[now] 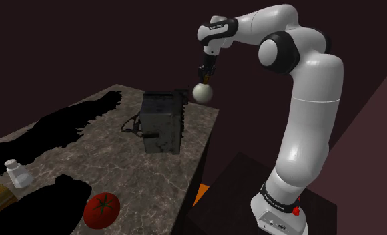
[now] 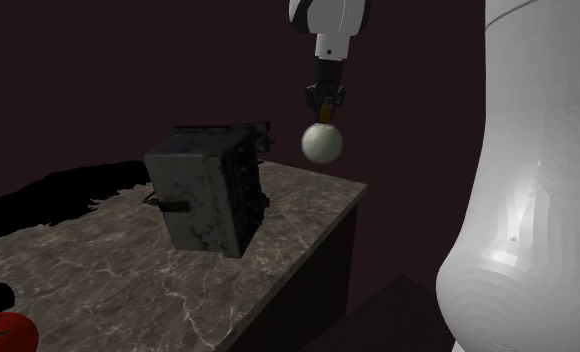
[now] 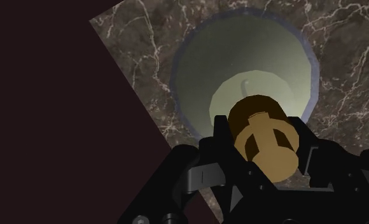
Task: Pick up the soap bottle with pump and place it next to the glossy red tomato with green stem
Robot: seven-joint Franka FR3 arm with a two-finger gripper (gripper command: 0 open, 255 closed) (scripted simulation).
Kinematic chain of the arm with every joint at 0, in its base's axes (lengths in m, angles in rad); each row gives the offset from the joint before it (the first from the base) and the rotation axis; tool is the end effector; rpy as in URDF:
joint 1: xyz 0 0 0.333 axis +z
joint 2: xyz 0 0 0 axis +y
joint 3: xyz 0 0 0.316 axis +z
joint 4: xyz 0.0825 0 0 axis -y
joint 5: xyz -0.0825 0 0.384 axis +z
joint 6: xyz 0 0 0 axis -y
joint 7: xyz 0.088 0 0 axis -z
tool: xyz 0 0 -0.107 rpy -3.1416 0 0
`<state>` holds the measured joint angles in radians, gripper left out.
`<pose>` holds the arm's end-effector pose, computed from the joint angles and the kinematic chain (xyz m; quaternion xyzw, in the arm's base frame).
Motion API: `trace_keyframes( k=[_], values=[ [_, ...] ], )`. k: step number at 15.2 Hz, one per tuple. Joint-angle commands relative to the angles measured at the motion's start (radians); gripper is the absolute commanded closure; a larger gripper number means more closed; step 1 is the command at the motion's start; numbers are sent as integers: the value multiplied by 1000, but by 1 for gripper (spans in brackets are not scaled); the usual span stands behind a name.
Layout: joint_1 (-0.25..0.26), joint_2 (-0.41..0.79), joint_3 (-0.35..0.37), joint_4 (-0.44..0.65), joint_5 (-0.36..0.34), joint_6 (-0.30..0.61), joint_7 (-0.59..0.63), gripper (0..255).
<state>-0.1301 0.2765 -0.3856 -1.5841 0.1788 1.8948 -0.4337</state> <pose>0.5805 -0.2853 0.4914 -0.9973 0.0590 -0.0404 0.0178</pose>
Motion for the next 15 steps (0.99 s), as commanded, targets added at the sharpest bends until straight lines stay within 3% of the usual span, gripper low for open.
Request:
trace_keyframes(
  k=[1,15],
  values=[
    [-2,-1,-1,29,-1,-30,2,255],
    [-20,17,-6,243,1,-226,15,255]
  ],
)
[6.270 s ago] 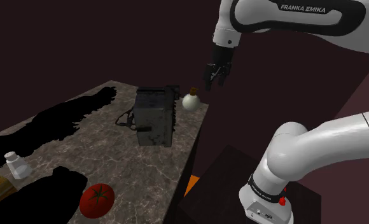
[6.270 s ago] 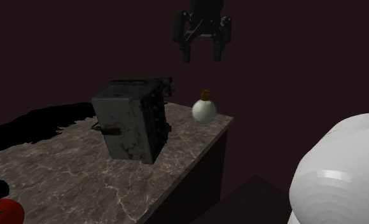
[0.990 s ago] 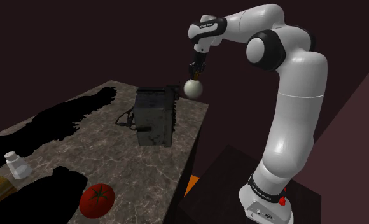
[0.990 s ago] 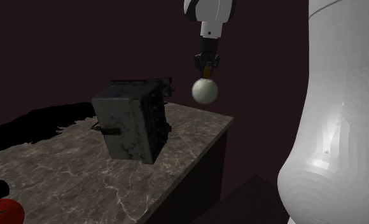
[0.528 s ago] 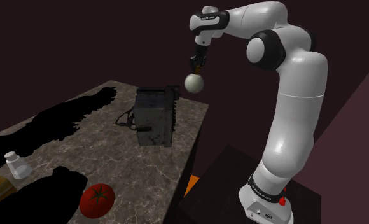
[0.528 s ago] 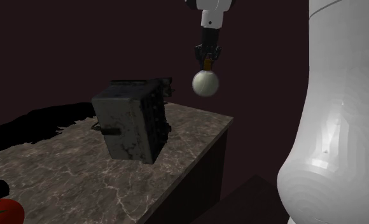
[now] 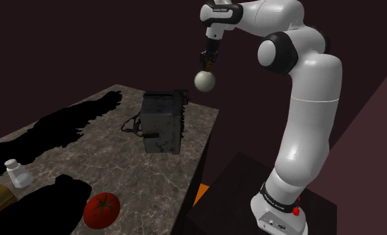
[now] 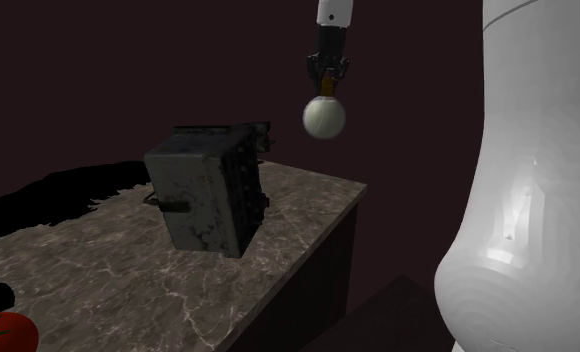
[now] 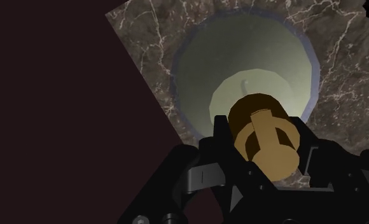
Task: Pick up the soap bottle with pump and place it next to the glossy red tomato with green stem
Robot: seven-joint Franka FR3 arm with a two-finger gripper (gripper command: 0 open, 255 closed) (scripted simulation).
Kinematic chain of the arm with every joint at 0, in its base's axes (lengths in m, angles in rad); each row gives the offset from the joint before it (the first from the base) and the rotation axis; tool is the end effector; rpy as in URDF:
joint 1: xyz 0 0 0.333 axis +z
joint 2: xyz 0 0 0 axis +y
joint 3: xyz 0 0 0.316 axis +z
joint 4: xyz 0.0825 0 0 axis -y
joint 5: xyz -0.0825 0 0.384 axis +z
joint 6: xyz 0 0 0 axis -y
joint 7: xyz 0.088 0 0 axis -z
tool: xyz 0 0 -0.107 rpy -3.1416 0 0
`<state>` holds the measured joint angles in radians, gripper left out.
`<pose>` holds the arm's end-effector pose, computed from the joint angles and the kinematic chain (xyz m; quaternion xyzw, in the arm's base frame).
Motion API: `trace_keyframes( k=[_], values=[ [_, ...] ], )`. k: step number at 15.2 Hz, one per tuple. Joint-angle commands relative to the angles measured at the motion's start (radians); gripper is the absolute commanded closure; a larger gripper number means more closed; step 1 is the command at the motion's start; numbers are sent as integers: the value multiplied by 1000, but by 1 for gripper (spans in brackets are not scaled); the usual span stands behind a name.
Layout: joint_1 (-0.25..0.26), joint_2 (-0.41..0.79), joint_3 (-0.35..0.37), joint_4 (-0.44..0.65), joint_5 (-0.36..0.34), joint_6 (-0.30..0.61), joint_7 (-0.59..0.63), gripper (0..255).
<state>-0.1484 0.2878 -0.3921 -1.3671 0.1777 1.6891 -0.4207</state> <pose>0.5796 -0.2868 0.5703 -0.9973 0.0591 -0.0403 0.0177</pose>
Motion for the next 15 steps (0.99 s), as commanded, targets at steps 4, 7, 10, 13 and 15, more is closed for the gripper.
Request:
trace_keyframes(
  k=[4,7,10,13,15],
  values=[
    [-12,24,-1,105,8,-83,5,255],
    [-22,41,-1,172,15,-133,6,255],
    [0,5,1,140,0,-133,25,255],
    [68,-119,16,-24,-52,-80,88,255],
    [104,-192,33,-114,-83,-54,134,255]
  ],
)
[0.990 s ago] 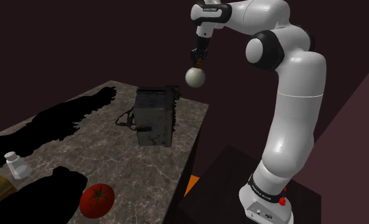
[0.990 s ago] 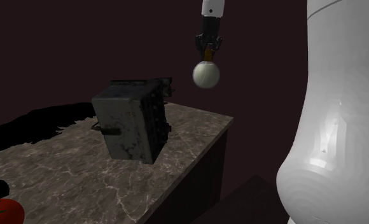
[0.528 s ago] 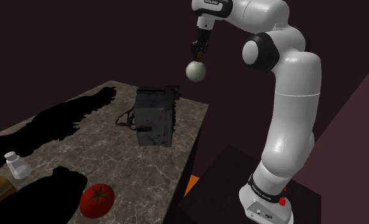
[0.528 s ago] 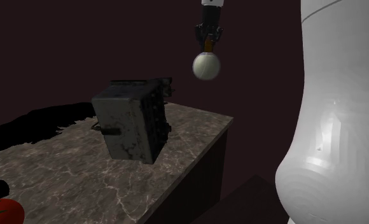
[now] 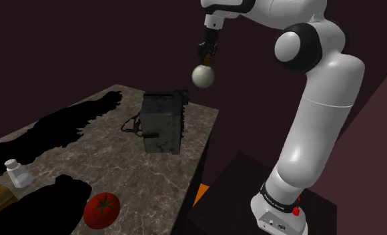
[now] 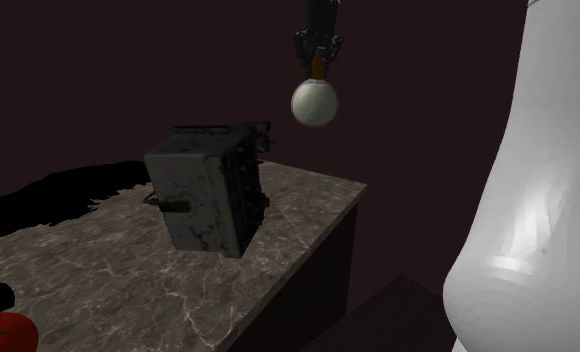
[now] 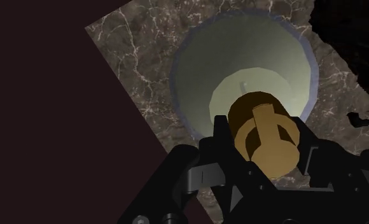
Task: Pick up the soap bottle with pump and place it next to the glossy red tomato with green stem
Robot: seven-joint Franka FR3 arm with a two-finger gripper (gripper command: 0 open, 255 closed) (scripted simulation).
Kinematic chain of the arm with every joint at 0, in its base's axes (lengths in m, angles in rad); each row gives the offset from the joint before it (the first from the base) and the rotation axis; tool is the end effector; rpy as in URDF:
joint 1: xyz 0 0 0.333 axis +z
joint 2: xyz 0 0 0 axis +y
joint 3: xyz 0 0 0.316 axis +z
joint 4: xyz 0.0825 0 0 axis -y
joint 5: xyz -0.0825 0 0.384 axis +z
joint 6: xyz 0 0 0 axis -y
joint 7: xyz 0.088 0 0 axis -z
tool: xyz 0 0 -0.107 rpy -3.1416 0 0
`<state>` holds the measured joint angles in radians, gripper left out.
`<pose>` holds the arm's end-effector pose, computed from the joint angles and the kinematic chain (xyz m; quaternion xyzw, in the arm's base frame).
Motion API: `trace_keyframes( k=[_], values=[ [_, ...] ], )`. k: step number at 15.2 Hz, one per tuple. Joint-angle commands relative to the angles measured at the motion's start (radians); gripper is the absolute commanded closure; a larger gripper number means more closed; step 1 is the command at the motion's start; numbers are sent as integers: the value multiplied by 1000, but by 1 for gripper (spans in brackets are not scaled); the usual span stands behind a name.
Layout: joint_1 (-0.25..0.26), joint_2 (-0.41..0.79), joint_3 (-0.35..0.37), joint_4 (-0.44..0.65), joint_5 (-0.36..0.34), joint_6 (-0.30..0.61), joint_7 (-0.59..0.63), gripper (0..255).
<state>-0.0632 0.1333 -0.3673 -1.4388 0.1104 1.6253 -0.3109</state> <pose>0.5554 -0.2256 0.6201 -0.9973 0.0588 -0.0402 0.0180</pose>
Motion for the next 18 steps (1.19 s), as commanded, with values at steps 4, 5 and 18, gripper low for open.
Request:
trace_keyframes(
  k=[4,5,18],
  values=[
    [74,-167,53,-194,-66,46,122,255],
    [85,-196,65,-227,-76,52,147,255],
    [201,-474,260,-522,-119,80,465,255]
  ],
)
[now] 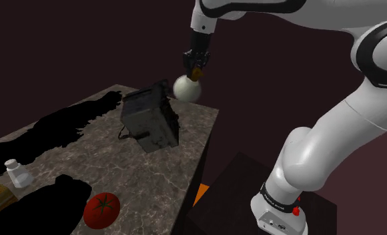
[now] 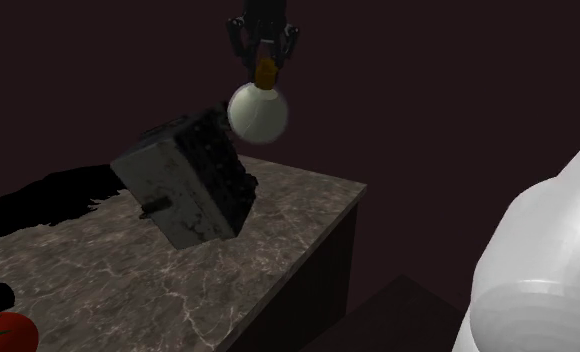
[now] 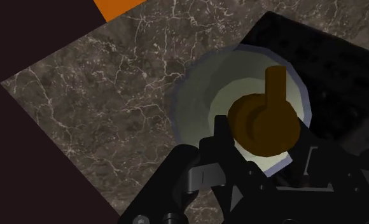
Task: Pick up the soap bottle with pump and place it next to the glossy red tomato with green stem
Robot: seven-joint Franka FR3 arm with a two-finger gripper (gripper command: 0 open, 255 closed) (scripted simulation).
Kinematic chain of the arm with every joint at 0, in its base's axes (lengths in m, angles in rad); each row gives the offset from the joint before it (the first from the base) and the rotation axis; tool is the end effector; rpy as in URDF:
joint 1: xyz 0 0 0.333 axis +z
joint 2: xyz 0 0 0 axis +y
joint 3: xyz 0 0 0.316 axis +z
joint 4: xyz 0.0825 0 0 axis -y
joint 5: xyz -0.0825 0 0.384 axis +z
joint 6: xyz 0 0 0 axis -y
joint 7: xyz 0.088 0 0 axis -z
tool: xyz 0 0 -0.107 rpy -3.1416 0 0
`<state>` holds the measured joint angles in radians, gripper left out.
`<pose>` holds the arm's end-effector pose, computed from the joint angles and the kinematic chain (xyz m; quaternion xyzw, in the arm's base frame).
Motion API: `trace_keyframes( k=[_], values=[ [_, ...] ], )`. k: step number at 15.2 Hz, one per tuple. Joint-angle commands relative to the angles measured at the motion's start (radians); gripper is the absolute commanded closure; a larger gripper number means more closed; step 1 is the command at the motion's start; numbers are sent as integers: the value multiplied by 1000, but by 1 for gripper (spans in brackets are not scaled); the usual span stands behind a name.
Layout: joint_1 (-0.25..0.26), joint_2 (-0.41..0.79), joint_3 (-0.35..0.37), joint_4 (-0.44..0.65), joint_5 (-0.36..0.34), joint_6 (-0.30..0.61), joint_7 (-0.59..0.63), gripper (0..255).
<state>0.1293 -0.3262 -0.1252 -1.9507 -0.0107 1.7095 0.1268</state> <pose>0.4623 -0.0076 0.6200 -0.9973 0.0583 -0.0402 0.0175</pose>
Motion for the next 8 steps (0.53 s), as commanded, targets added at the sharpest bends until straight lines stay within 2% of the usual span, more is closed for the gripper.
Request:
trace_keyframes(
  k=[1,8],
  values=[
    [16,-29,35,-24,5,-5,51,255],
    [72,-101,155,-89,34,-10,219,255]
  ],
)
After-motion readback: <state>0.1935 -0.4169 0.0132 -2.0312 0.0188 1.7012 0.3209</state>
